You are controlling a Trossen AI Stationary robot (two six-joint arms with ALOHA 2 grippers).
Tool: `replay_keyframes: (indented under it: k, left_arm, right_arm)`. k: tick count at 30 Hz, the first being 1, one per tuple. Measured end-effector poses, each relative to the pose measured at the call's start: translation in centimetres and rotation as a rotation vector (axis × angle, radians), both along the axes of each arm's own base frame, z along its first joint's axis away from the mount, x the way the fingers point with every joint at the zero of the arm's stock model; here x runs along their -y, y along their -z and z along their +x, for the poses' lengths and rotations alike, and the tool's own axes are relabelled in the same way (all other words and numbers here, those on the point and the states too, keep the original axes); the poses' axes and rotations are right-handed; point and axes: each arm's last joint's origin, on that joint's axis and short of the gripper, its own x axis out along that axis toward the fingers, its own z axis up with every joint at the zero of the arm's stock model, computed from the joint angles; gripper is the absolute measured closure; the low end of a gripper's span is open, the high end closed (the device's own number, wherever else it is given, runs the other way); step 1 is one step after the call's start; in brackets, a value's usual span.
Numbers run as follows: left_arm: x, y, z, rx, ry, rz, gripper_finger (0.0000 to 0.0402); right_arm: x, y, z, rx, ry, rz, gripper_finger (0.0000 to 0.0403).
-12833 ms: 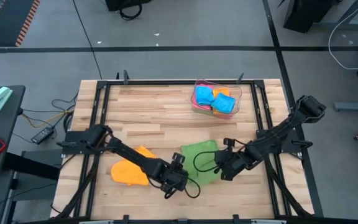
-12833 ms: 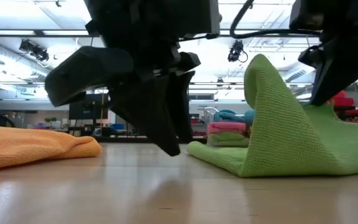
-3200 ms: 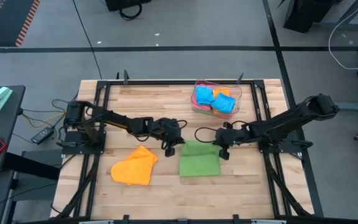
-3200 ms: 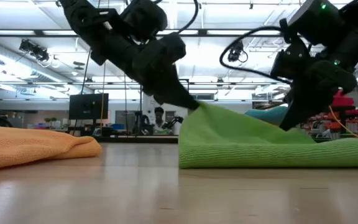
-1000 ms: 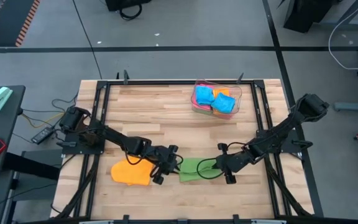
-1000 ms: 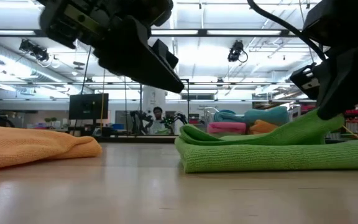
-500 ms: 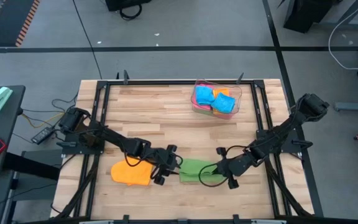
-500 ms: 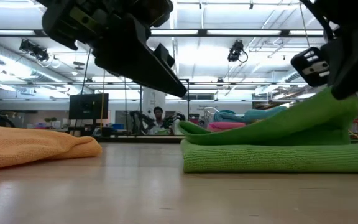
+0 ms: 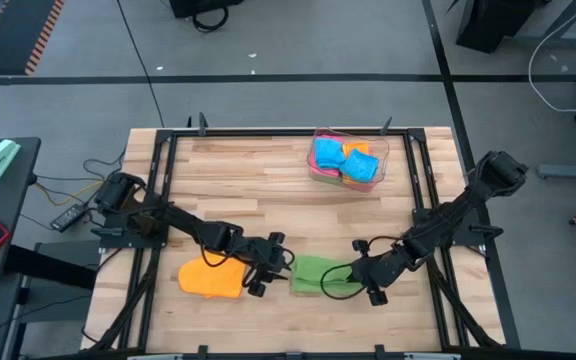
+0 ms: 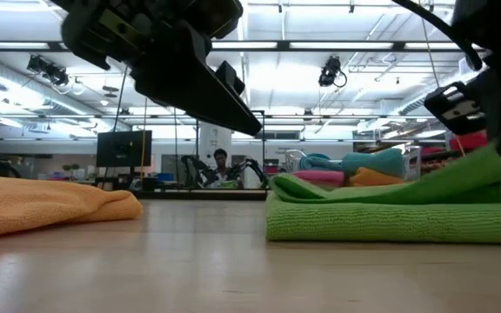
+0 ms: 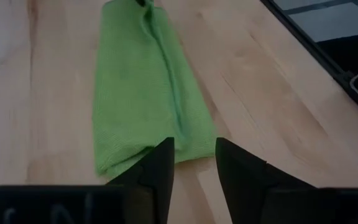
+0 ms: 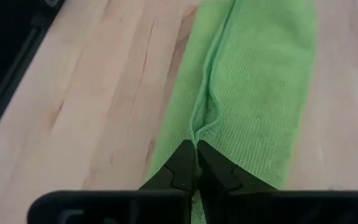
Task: Fold microfiber towels
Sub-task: Fold the green towel
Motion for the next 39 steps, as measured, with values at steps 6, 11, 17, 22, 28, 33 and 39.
replay_keyframes:
  k: [6,11,17,22,28,33,39]
  left_arm:
    - [-0.4,0.0,0.1,0.001,-0.011,0.002,0.0268]
    - [-0.4,0.0,0.1,0.001,-0.013,0.002,0.0270]
    - [-0.4,0.0,0.1,0.002,-0.013,0.002,0.0277]
    - [-0.4,-0.1,0.2,0.003,-0.022,-0.012,0.0276]
    - [0.0,-0.1,0.4,0.034,-0.016,-0.027,0.0268]
    - [0.2,0.4,0.8,0.090,-0.030,0.040,0.0257]
    - [-0.9,1.1,1.8,0.141,-0.154,0.086,0.0256]
  right_arm:
    - [-0.9,1.9,0.1,-0.057,-0.037,-0.012,0.0376]
    - [-1.5,2.7,0.1,-0.082,-0.072,0.003,0.0372]
    - [-1.5,2.9,0.0,-0.113,-0.072,0.034,0.0322]
    - [-1.5,2.8,0.0,-0.124,-0.043,0.061,0.0254]
    - [-1.5,0.8,0.1,-0.104,-0.040,0.088,0.0205]
    - [-1.3,-1.1,-0.2,-0.094,-0.040,0.096,0.0198]
    - [-1.0,-1.7,-0.2,-0.036,0.019,0.063,0.0201]
